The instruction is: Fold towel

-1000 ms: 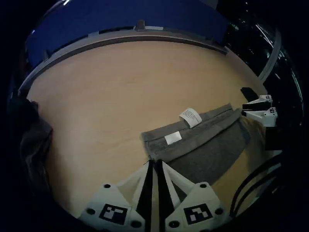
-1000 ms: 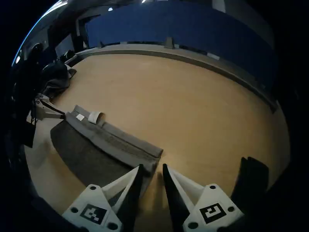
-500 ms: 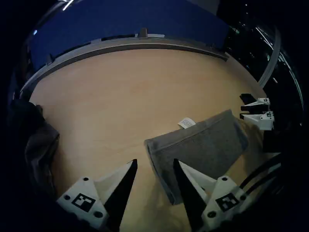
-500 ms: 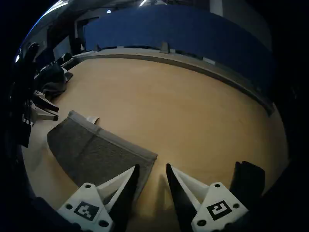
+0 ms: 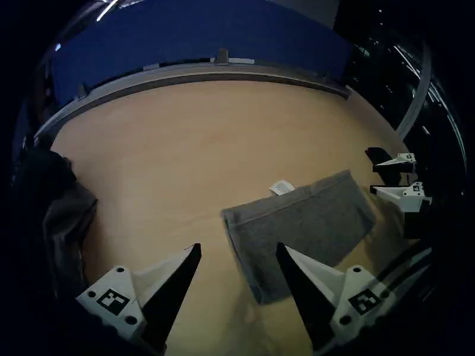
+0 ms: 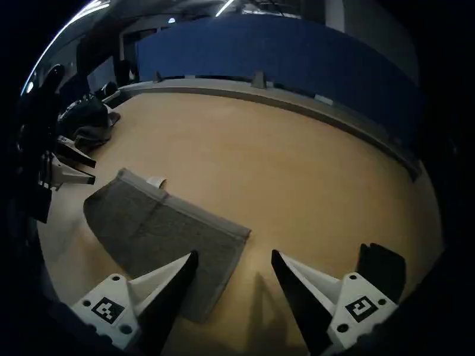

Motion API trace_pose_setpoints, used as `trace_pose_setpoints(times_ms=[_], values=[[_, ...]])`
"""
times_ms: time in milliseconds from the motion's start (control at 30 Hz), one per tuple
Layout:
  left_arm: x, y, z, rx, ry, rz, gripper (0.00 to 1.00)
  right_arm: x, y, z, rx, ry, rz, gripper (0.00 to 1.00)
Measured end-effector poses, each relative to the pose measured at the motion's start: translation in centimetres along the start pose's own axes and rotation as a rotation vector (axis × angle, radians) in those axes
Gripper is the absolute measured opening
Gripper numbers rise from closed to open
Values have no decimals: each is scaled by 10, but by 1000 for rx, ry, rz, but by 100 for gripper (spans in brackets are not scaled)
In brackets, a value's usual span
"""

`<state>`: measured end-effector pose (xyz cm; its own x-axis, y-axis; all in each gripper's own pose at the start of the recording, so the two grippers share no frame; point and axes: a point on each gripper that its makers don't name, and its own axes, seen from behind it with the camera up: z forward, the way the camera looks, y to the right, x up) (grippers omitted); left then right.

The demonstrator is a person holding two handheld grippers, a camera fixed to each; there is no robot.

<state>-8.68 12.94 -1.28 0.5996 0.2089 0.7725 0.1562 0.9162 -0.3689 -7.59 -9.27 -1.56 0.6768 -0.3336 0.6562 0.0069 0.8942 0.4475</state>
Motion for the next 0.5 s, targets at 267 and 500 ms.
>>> trace_pose_setpoints(times_ms=[267,500], values=[[-29,9,-26,0,-3,-43,94,-21,-10,-12,16,-25,2,95],[-56,15,-44,3,-14,-93,94,-42,-22,-21,30,-44,4,95]])
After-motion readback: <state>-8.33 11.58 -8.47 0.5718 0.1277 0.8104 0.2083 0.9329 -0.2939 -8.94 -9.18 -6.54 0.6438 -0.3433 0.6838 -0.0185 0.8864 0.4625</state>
